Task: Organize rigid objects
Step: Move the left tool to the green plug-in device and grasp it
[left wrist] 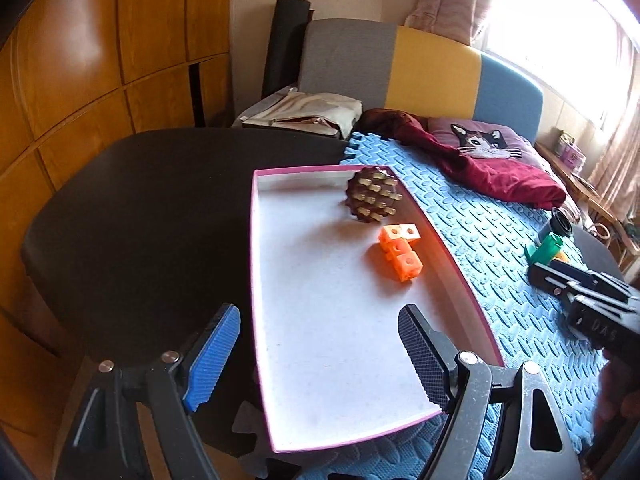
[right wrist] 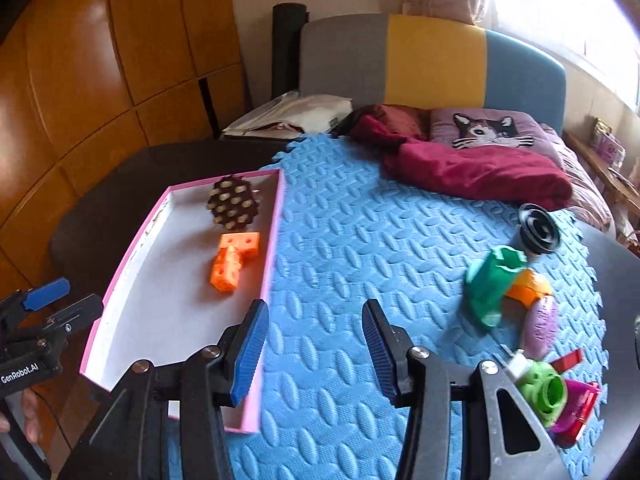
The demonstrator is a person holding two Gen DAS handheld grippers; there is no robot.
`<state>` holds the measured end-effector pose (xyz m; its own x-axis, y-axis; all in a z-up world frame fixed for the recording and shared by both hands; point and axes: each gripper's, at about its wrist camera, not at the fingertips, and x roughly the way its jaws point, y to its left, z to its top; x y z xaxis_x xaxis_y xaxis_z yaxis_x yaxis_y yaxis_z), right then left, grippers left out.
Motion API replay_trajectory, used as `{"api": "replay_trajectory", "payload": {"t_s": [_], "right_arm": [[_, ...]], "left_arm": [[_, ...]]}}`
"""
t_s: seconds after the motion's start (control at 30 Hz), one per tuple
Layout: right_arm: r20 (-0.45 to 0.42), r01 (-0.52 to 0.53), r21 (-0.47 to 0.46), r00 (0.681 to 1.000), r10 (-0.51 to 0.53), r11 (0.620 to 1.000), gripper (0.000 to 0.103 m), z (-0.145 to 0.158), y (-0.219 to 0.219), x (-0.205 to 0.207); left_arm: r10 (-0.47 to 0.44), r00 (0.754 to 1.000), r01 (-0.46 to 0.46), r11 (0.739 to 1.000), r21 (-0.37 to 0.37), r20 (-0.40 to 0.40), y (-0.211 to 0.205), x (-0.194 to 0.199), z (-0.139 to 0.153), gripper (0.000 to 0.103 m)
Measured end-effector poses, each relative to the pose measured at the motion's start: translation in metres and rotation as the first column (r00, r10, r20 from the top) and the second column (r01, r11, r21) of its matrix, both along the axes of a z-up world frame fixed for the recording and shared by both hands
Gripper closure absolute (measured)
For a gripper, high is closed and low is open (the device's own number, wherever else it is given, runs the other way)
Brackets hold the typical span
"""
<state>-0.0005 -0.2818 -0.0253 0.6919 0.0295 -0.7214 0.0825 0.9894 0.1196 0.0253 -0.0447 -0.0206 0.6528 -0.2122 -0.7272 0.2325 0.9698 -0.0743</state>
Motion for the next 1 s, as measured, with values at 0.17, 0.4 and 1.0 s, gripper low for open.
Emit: {"api": "replay_trajectory", "payload": {"t_s": [0.17,0.4,1.0], "right_arm": [[0.013,0.093,-0.002,0.996,-0.093,0.996,0.054,0.007,-0.042,-0.019],[0.039,0.292,-0.007,0.956,-0.292,0.956,0.054,0.017,-0.118,-0.054],[0.023,0.648,0.244,0.740,-0.673,0.721,0.052,-0.011,-0.243,-0.132]], "left_arm": [[-0.050,0.999,0.050,0.999,0.011,0.008,-0.016,-0.003,0.003,0.021],[-0.162,0.987,0.162,0.987,0.021,0.020,-0.048,-0.009,0.010,0.021],[-0.555,0.815,0.546,0.832,-0.098,-0.169,-0.206,-0.024,-0.012,0.052]]}}
